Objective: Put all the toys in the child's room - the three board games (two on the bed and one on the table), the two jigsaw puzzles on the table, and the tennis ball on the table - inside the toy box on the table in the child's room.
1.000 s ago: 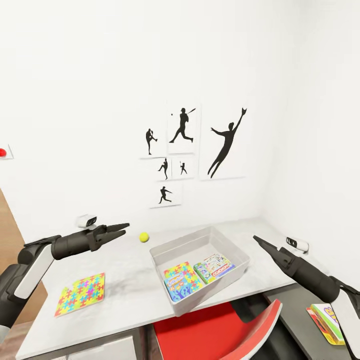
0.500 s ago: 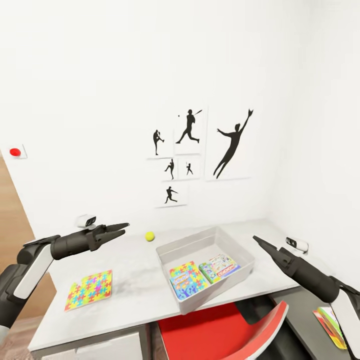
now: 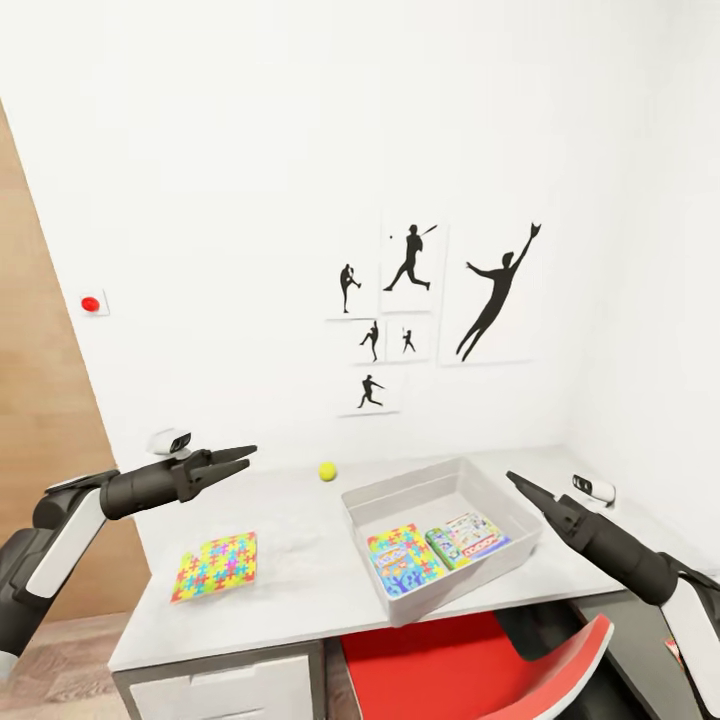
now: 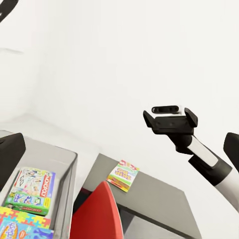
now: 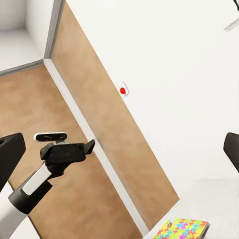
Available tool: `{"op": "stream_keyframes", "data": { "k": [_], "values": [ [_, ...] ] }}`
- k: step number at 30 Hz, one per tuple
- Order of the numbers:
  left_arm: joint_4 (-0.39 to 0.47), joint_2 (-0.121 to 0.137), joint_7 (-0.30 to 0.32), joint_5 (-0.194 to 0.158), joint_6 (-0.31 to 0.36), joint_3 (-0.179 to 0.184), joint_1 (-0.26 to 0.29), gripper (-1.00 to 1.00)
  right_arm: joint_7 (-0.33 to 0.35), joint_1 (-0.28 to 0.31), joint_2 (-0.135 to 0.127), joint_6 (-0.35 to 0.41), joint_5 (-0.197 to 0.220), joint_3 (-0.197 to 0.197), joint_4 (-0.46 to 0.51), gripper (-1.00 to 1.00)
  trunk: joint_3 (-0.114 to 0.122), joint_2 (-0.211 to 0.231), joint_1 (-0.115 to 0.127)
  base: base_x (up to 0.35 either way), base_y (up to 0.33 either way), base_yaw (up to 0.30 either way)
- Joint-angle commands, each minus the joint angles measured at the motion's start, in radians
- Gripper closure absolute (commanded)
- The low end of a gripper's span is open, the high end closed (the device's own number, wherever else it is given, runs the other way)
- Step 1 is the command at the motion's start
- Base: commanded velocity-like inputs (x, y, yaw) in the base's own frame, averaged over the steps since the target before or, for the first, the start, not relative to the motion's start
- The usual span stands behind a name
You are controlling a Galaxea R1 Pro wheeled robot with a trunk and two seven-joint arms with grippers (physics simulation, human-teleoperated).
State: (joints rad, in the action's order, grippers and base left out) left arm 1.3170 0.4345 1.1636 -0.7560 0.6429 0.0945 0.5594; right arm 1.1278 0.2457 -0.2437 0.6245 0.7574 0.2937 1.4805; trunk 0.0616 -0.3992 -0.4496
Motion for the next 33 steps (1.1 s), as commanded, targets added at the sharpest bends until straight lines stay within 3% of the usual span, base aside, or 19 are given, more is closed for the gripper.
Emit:
{"op": "stream_keyframes", "data": {
  "k": [1,24,33],
  "values": [
    [-0.001,0.001,-0.001,-0.008,0.008,0.002,0.001,-1.0,0.0,0.0,0.0,0.007,0.005,0.001,0.0,-1.0,0.0,-0.001,0.0,-0.01,0.037,0.036],
    [-0.022,0.001,-0.001,-0.008,0.006,-0.001,0.001,-1.0,-0.013,0.0,0.0,0.005,0.006,-0.001,-0.001,-1.0,0.0,-0.001,0.0,-0.004,0.125,0.004],
    [-0.028,0.002,0.0,-0.008,0.005,-0.001,0.001,-1.0,-0.04,0.0,0.0,0.006,0.007,-0.004,0.0,-1.0,0.003,-0.001,0.0,0.0,0.117,0.138]
  ]
}}
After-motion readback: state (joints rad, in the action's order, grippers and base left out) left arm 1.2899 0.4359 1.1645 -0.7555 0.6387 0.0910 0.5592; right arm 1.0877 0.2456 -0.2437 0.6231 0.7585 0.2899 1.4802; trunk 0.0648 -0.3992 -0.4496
